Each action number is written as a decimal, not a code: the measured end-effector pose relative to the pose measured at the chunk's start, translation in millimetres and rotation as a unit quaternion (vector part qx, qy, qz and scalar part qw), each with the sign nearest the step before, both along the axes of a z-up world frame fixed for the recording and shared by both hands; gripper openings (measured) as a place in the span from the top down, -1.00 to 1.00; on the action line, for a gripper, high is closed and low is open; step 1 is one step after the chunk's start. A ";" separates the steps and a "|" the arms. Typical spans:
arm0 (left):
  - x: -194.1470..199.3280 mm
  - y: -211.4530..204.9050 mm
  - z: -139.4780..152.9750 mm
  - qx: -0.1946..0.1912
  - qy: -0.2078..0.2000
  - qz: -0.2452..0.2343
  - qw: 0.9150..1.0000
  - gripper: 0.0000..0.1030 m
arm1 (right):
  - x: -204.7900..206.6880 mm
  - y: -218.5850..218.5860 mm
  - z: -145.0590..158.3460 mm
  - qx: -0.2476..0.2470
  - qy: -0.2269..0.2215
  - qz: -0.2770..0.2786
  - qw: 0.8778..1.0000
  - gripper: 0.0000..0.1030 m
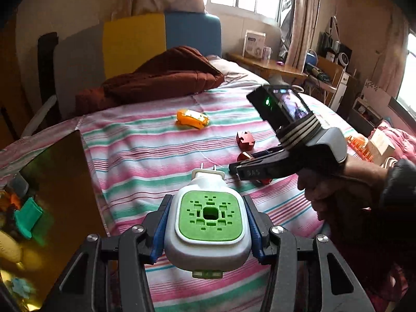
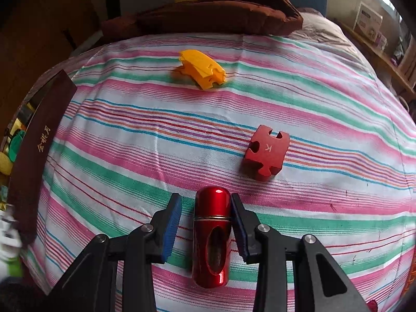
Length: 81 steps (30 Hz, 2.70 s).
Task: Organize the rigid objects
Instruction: 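Lift the red cylinder with the right gripper while the left holds the plug, then carry the white-and-green plug into the gold tray and open the left gripper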
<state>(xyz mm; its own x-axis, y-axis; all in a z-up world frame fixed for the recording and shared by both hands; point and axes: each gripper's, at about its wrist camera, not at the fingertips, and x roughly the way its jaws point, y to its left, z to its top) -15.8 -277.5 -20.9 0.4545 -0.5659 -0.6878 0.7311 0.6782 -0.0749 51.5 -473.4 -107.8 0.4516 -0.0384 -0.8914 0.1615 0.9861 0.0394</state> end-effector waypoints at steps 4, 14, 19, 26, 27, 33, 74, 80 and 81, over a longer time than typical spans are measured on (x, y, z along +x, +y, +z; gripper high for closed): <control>1.6 17.0 7.2 -0.012 -0.002 0.013 1.000 -0.01 | -0.4 3.6 -0.4 -0.012 -0.004 0.003 1.000 0.28; 34.6 97.7 18.5 -0.027 0.000 0.115 0.993 -0.01 | 0.7 -1.4 0.4 0.007 -0.004 -0.006 1.000 0.27; 51.4 149.8 22.2 -0.026 0.000 0.187 0.982 -0.01 | 0.6 0.7 1.5 -0.001 -0.004 -0.003 1.000 0.27; 53.8 202.7 16.4 0.000 -0.018 0.256 0.966 -0.01 | 0.1 3.3 1.6 -0.011 -0.006 -0.001 1.000 0.27; 55.4 208.5 13.2 0.004 -0.013 0.264 0.964 -0.01 | 0.0 3.7 1.6 -0.012 -0.006 -0.001 1.000 0.27; 56.8 234.9 -7.1 0.018 0.011 0.295 0.955 -0.01 | -0.3 3.7 1.7 -0.012 -0.008 -0.004 1.000 0.27; 92.2 239.8 -71.1 0.039 0.099 0.292 0.951 -0.05 | -0.7 9.8 3.2 -0.035 -0.006 0.000 0.999 0.28; 80.0 241.9 -56.6 0.034 0.065 0.292 0.954 -0.38 | -0.1 9.3 3.5 -0.036 -0.005 0.002 0.999 0.28; 78.5 242.9 -53.9 0.034 0.060 0.293 0.954 -0.38 | 0.0 9.4 3.5 -0.037 -0.005 0.002 0.999 0.28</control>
